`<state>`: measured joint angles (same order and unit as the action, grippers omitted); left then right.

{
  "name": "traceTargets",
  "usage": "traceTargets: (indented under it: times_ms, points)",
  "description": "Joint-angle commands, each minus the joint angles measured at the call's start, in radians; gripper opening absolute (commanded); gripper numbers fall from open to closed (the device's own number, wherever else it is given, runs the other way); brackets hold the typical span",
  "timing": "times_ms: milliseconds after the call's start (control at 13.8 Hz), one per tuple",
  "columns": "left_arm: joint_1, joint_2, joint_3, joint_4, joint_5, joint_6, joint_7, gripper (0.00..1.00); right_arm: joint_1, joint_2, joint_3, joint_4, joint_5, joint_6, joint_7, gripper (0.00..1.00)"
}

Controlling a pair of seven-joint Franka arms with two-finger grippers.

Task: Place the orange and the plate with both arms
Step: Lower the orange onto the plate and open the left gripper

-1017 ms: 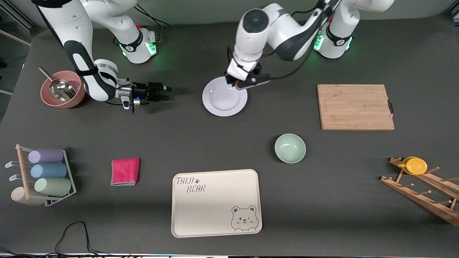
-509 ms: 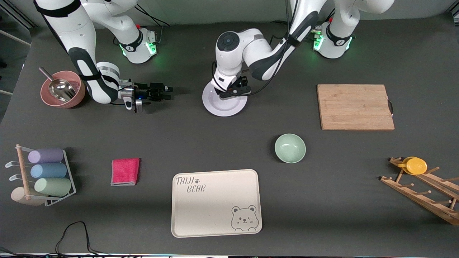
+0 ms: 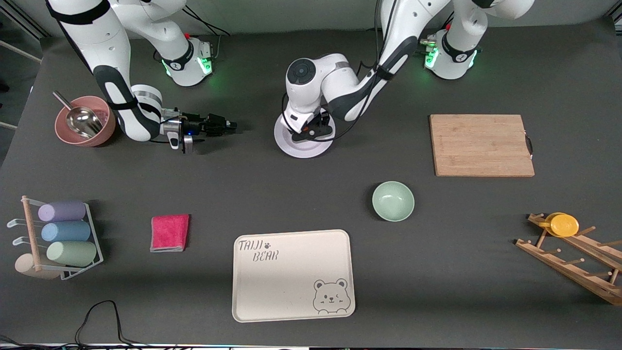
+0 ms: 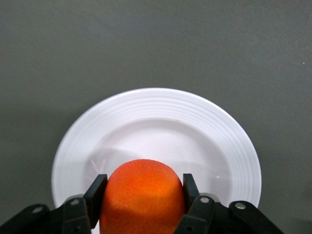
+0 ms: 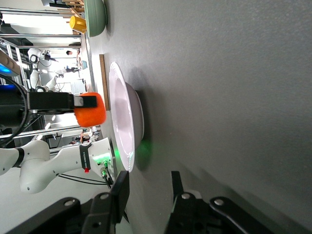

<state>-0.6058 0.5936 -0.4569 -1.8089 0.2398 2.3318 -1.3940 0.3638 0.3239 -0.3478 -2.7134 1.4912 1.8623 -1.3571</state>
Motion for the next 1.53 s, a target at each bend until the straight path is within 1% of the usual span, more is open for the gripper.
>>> traceTargets:
  times_ms: [0, 145, 291, 363, 436, 509, 581, 654, 726, 799, 944, 1017, 1090, 1162, 1235, 1308, 1380, 1453]
  points:
    - [-0.037, 0.049, 0.02, 0.037, 0.051, 0.027, -0.065, 0.0, 0.01, 0.017, -0.004, 0.009, 0.029, -0.017, -0.034, 0.36]
    - [-0.038, 0.06, 0.02, 0.037, 0.053, 0.027, -0.079, 0.0, 0.01, 0.026, -0.004, 0.011, 0.029, -0.017, -0.036, 0.36]
    - [-0.038, 0.072, 0.02, 0.036, 0.053, 0.027, -0.082, 0.0, 0.01, 0.062, -0.002, 0.021, 0.03, -0.02, -0.103, 0.36]
    - [-0.04, 0.075, 0.021, 0.036, 0.055, 0.027, -0.082, 0.08, 0.01, 0.076, -0.004, 0.024, 0.044, -0.034, -0.117, 0.36]
    - [-0.04, 0.075, 0.021, 0.036, 0.064, 0.024, -0.082, 0.3, 0.01, 0.083, -0.002, 0.024, 0.055, -0.043, -0.128, 0.36]
    - [-0.041, 0.074, 0.021, 0.036, 0.078, 0.021, -0.089, 0.85, 0.01, 0.089, -0.002, 0.024, 0.055, -0.043, -0.132, 0.36]
    - [-0.04, 0.068, 0.02, 0.039, 0.104, 0.012, -0.114, 1.0, 0.012, 0.089, -0.002, 0.024, 0.055, -0.043, -0.132, 0.36]
    - [-0.032, 0.054, 0.02, 0.04, 0.107, -0.005, -0.114, 1.0, 0.012, 0.089, -0.002, 0.024, 0.055, -0.043, -0.132, 0.36]
    - [-0.02, 0.016, 0.021, 0.042, 0.108, -0.052, -0.099, 1.0, 0.012, 0.089, -0.002, 0.024, 0.055, -0.043, -0.132, 0.36]
    - [0.007, -0.03, 0.02, 0.063, 0.107, -0.139, -0.05, 1.0, 0.012, 0.089, -0.002, 0.024, 0.055, -0.043, -0.132, 0.36]
    - [0.063, -0.095, 0.008, 0.155, 0.066, -0.372, 0.144, 1.0, 0.012, 0.089, -0.002, 0.024, 0.057, -0.043, -0.132, 0.36]
    - [0.078, -0.116, 0.011, 0.219, 0.023, -0.475, 0.205, 1.0, 0.014, 0.089, -0.002, 0.024, 0.057, -0.044, -0.131, 0.36]
    - [0.101, -0.142, 0.014, 0.287, 0.006, -0.579, 0.267, 1.0, 0.014, 0.089, 0.001, 0.024, 0.057, -0.043, -0.131, 0.36]
    - [0.148, -0.164, 0.012, 0.342, -0.002, -0.677, 0.38, 1.0, 0.014, 0.087, 0.006, 0.024, 0.061, -0.043, -0.131, 0.36]
    - [0.205, -0.194, 0.008, 0.377, -0.011, -0.751, 0.509, 1.0, 0.024, 0.087, 0.01, 0.024, 0.09, -0.043, -0.132, 0.36]
    - [0.263, -0.243, 0.011, 0.391, -0.037, -0.797, 0.63, 1.0, 0.055, 0.087, 0.016, 0.024, 0.127, -0.043, -0.132, 0.36]
    - [0.34, -0.303, 0.015, 0.385, -0.06, -0.816, 0.747, 1.0, 0.079, 0.087, 0.024, 0.024, 0.176, -0.043, -0.132, 0.36]
    - [0.418, -0.349, 0.015, 0.379, -0.066, -0.822, 0.853, 1.0, 0.093, 0.087, 0.045, 0.024, 0.213, -0.041, -0.132, 0.36]
